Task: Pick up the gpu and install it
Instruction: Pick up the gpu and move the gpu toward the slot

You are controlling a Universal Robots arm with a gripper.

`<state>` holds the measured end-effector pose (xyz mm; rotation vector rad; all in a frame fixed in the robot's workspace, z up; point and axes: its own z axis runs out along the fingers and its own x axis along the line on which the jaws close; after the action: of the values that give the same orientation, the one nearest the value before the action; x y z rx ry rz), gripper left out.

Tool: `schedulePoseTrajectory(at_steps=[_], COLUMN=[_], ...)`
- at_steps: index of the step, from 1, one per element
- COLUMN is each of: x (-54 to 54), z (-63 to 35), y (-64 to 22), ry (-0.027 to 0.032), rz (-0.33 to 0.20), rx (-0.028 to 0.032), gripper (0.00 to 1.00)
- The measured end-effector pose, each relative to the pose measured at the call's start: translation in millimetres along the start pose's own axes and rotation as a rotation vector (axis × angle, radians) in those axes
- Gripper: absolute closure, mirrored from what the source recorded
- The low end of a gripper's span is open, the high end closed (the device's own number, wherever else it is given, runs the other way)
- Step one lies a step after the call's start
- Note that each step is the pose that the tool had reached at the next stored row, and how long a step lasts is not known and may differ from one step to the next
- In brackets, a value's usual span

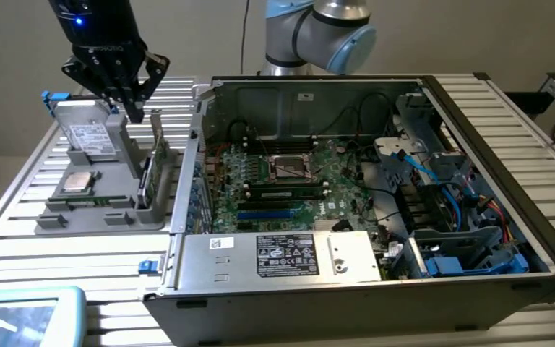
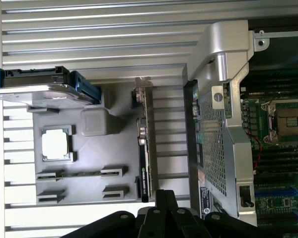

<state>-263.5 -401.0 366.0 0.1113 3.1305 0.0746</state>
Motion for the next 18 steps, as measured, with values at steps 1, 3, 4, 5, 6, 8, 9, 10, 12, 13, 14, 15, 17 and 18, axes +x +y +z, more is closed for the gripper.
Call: schedulePoseTrajectory(at_steps=[1,3,4,5,6,8,9,10,12,13,14,15,17,18], x=[0.0,0.0,0.0,0.0,0.0,0.1,1.0,2.1,4.1,5.1,5.8,6.2,6.4,6.4], z=[0.0,0.0,0.0,0.0,0.0,0.8,1.6,2.4,4.6,5.5,6.4,7.4,9.2,10.2], y=[0.0,0.0,0.0,0.0,0.0,0.0,-0.1,-0.2,-0.5,-0.7,-0.8,-0.8,-0.9,-0.9], ry=[0.0,0.0,0.0,0.0,0.0001,-0.0002,-0.0002,0.0,0.0015,0.003,0.0042,0.0049,0.0068,0.0077], rz=[0.0,0.0,0.0,0.0,0.0,0.0,0.0,0.0,-0.003,-0.005,-0.008,-0.013,-0.025,-0.031], rx=[0.0,0.0,0.0,0.0,0.0,-0.0002,-0.0002,-0.0001,-0.0031,-0.0053,-0.0084,-0.0129,-0.0237,-0.0286], gripper=[0.88,0.76,0.76,0.7,0.7,0.64,0.64,0.64,0.64,0.64,0.64,0.64,0.64,0.64])
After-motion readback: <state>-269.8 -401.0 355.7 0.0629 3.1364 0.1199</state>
